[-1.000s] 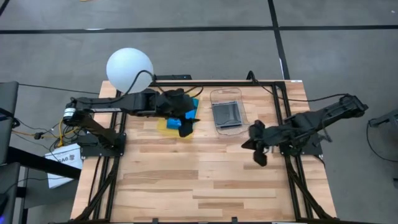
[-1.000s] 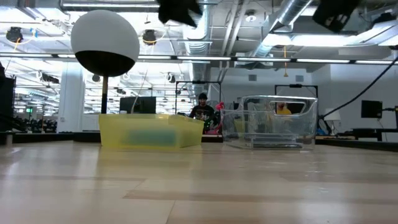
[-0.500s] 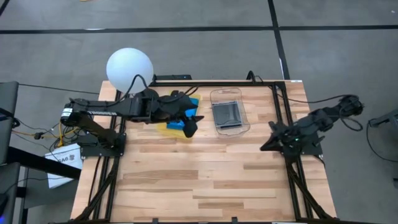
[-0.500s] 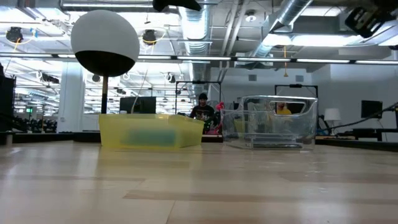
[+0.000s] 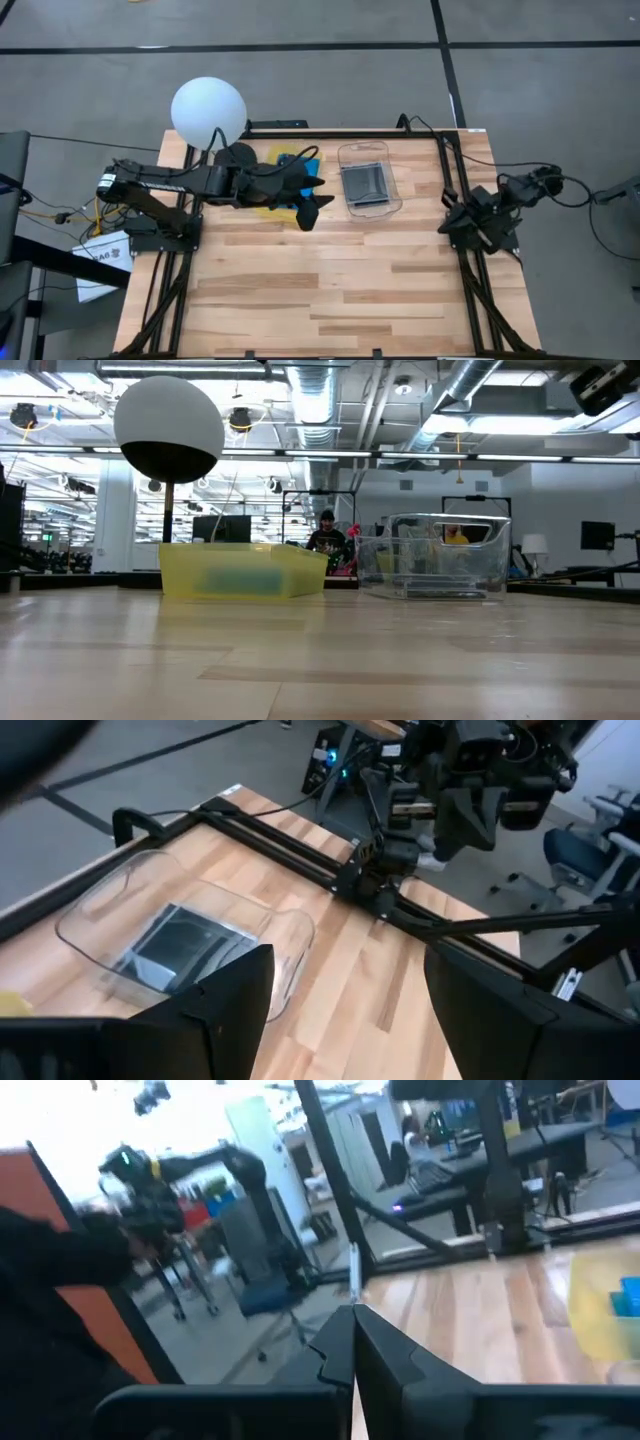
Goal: Pick & place jewel cases by type
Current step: Return to Home Position
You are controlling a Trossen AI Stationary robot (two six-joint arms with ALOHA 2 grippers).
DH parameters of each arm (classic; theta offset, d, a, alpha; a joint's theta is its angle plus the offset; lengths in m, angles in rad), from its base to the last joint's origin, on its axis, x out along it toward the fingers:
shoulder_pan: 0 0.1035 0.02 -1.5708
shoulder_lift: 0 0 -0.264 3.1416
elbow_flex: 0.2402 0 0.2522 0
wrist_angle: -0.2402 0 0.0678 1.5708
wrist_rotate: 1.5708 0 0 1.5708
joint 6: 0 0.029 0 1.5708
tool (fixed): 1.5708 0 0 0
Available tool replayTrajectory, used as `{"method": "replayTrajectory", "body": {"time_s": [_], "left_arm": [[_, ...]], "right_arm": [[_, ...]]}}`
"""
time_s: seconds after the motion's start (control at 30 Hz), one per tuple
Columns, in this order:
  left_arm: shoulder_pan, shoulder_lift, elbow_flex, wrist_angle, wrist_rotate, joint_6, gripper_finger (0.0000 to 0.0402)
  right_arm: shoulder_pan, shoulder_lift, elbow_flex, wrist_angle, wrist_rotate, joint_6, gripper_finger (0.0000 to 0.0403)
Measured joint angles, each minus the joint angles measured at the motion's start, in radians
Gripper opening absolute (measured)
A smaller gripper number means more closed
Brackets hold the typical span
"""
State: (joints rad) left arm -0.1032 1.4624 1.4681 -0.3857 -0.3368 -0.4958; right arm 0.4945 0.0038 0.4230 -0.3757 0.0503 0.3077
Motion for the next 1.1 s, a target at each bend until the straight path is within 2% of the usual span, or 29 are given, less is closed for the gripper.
{"method": "replayTrajectory", "body": {"time_s": [0.2,0.57,0.83,1.1], "left_arm": [[-0.010,0.000,0.000,-0.006,-0.017,-0.058,0.0252],[-0.010,0.000,0.000,-0.006,-0.041,-0.111,0.0252],[-0.010,0.000,0.000,-0.007,-0.044,-0.139,0.0251],[-0.011,0.001,-0.001,-0.031,-0.008,-0.178,0.0251]], "right_arm": [[-0.017,0.002,-0.106,0.179,-0.038,-0.121,0.0000],[-0.113,-0.001,-0.344,0.640,-0.173,-0.172,0.0000],[-0.233,-0.002,-0.415,0.717,-0.241,-0.177,0.0000],[-0.348,-0.001,-0.416,0.565,-0.231,-0.264,0.0000]]}}
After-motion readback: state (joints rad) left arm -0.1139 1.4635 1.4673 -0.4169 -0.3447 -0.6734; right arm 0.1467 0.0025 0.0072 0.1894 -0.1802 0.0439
